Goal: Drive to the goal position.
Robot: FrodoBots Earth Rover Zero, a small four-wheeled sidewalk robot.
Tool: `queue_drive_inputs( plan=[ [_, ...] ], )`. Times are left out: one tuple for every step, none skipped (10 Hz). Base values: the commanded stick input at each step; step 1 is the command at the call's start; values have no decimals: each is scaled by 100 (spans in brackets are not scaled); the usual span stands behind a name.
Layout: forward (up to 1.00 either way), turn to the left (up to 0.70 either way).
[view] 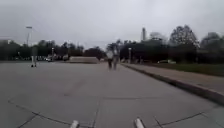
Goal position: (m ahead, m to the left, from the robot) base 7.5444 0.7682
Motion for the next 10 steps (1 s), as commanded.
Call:
queue_drive_inputs(
  plan=[
    [70,-3],
    [70,-3],
    [70,-3],
    [70,-3],
    [70,-3],
    [70,-3],
    [70,-3],
    [70,-3],
    [70,-3],
    [70,-3]
  ],
)
